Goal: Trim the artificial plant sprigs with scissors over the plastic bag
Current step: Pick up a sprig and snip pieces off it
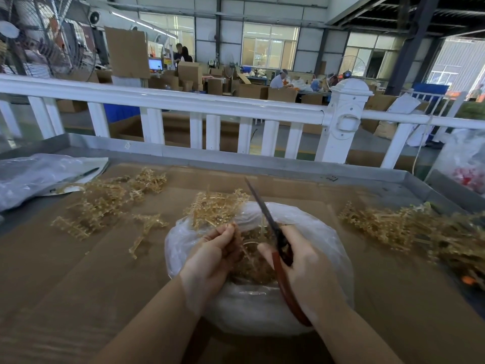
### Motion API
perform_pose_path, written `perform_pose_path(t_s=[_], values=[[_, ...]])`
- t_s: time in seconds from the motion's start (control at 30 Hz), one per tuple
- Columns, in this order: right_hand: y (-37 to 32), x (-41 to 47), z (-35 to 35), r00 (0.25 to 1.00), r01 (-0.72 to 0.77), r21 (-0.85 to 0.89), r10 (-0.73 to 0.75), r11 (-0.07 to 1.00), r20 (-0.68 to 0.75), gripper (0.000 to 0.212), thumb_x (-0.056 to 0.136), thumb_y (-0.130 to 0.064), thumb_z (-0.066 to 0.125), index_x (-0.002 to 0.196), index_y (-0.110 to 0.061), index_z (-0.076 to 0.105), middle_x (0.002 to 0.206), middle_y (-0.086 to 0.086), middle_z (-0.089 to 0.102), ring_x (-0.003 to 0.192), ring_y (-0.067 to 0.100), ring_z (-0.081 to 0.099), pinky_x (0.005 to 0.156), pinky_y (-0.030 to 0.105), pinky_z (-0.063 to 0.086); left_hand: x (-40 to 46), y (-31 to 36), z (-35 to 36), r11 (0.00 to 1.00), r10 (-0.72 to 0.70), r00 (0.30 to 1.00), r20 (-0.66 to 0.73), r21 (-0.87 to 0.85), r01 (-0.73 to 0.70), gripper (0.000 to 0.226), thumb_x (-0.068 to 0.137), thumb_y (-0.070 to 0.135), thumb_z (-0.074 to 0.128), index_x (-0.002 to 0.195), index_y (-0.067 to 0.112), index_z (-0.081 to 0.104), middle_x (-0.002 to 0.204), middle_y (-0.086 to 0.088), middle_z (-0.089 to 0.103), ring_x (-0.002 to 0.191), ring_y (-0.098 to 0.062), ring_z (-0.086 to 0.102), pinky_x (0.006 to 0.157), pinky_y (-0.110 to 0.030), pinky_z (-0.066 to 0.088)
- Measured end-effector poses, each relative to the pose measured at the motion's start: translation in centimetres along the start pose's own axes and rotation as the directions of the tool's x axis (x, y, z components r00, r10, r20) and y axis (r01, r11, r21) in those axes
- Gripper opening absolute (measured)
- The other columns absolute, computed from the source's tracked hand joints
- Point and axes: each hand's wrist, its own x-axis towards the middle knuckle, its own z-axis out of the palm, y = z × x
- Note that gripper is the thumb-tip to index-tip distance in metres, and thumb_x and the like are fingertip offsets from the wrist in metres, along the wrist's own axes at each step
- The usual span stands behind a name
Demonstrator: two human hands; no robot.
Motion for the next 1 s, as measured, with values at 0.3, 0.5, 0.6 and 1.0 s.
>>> perform_pose_path(t_s=[0.3,0.5,0.6,1.0], values=[[0.9,-0.1,-0.7,0.962,-0.169,-0.118,0.138,0.979,-0.236,0.024,0.087,-0.055,0.048,0.086,-0.031,0.052,0.066,-0.017,0.05,0.063,0.0,0.05,0.052,0.018,0.038,-1.1,2.5,0.7,0.989,0.045,0.997,0.062,-0.143,-0.036,0.016,0.102,0.019,0.035,0.09,0.015,0.046,0.099,-0.015,0.072,0.081,-0.028,0.071,0.078,-0.048,0.055],[2.1,-0.4,1.0,0.955,-0.295,-0.264,0.276,0.918,-0.11,0.022,0.09,-0.038,0.058,0.106,-0.022,0.057,0.087,-0.007,0.061,0.078,0.009,0.052,0.063,0.019,0.032,-2.2,3.5,0.5,0.944,-0.001,0.996,0.088,-0.329,0.03,0.018,0.103,0.026,0.029,0.105,0.019,0.046,0.108,-0.021,0.069,0.089,-0.032,0.071,0.094,-0.058,0.044],[2.3,-0.5,1.8,0.949,-0.307,-0.352,0.311,0.884,-0.046,0.033,0.09,-0.042,0.056,0.117,-0.023,0.053,0.104,-0.002,0.063,0.101,0.018,0.056,0.078,0.027,0.042,-2.5,4.1,0.2,0.906,0.0,0.996,0.093,-0.422,0.039,0.023,0.103,0.026,0.029,0.119,0.022,0.044,0.108,-0.022,0.069,0.098,-0.031,0.068,0.094,-0.061,0.042],[2.7,-0.7,2.4,0.943,-0.325,-0.375,0.33,0.868,-0.053,0.042,0.09,-0.047,0.054,0.125,-0.025,0.051,0.108,-0.001,0.061,0.106,0.018,0.055,0.077,0.027,0.044,-2.7,4.8,-0.4,0.85,-0.005,0.981,0.194,-0.516,0.106,0.029,0.104,0.029,0.028,0.128,0.023,0.043,0.116,-0.022,0.066,0.101,-0.037,0.066,0.074,-0.067,0.046]])
